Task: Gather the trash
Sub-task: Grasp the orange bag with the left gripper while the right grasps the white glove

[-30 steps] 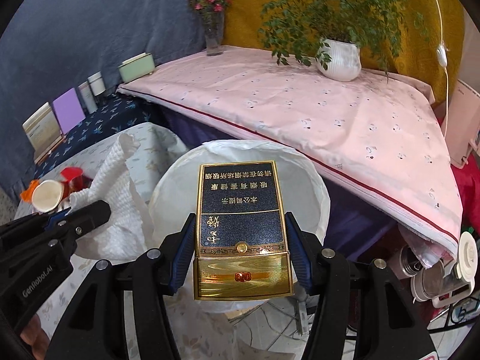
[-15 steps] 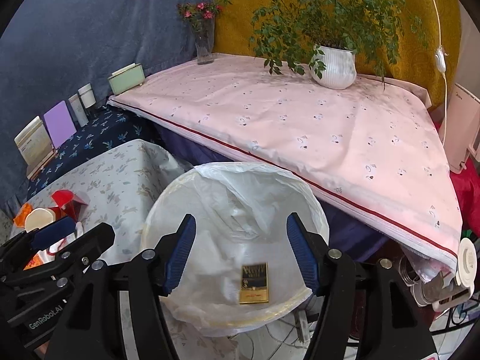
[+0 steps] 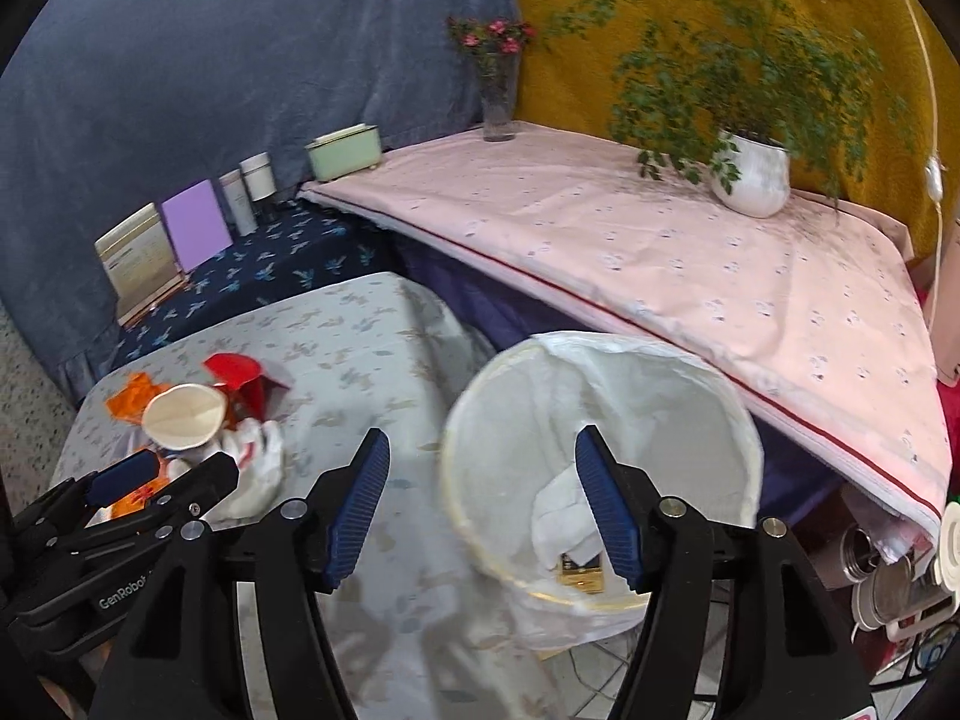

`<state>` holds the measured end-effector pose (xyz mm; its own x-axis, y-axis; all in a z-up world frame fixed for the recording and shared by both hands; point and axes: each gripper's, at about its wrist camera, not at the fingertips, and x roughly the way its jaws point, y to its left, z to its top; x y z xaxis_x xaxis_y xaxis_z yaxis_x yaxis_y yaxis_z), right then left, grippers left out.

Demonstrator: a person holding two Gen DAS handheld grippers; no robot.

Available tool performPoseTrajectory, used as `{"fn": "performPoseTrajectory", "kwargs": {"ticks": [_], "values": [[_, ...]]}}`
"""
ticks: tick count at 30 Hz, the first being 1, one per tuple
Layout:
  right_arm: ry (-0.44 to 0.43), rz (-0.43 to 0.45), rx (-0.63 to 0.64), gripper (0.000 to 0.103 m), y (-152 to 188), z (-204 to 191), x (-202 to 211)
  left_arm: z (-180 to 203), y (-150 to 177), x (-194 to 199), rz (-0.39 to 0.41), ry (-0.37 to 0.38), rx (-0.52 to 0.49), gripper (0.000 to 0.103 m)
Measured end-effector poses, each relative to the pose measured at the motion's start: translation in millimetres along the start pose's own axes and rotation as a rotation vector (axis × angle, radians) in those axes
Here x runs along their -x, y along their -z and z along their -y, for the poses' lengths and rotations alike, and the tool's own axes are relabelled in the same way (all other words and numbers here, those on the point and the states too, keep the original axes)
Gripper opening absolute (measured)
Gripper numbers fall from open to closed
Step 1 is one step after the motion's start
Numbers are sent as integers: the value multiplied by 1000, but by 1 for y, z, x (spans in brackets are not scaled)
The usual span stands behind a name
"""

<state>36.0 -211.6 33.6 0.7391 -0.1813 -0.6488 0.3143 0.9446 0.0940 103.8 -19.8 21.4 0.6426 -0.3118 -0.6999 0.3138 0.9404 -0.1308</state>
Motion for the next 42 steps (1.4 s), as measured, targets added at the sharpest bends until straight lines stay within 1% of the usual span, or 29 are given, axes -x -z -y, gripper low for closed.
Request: {"fn": "performPoseTrajectory", "kwargs": {"ticks": [3,8,14,22,26,27,28,30,31,32,33,34,35,36,37,38,39,42], "values": [[-38,-14,27,62,4,-26,-5,-25,4,3,-17,-25,22,87],[-89,-49,79,62,13,-68,-17,-71,16,5,-36,-89,70,87],[-130,-83,121,62,22,-109,-33,-105,28,-1,-70,-146,95,87],[-163,-149,134,62,31,-141,-60,-128,38,-14,-108,-141,101,86],[-170,-182,126,62,36,-151,-75,-132,40,-22,-133,-113,106,75],[-170,-190,127,62,37,-154,-79,-132,40,-24,-137,-105,106,70],[-170,-195,128,62,38,-155,-81,-132,40,-26,-141,-99,105,68],[-167,-204,132,60,40,-159,-86,-128,39,-28,-148,-81,93,57],[-166,-208,133,59,40,-159,-88,-126,39,-29,-150,-75,86,54],[-166,-213,135,55,41,-160,-90,-124,39,-29,-151,-70,79,49],[-166,-217,137,51,42,-161,-92,-122,38,-29,-151,-62,71,41],[-165,-223,139,48,43,-161,-94,-120,38,-30,-152,-56,65,36],[-166,-228,139,42,44,-161,-95,-119,38,-30,-154,-52,61,28],[-168,-232,137,34,44,-161,-96,-117,38,-30,-154,-45,58,25],[-171,-236,135,30,45,-160,-97,-115,37,-28,-149,-42,56,21],[-173,-239,135,20,45,-160,-97,-113,36,-26,-143,-38,54,14],[-174,-240,134,13,45,-159,-96,-111,35,-24,-138,-31,51,14],[-179,-230,119,6,43,-152,-92,-104,31,-14,-115,-13,46,11]]}}
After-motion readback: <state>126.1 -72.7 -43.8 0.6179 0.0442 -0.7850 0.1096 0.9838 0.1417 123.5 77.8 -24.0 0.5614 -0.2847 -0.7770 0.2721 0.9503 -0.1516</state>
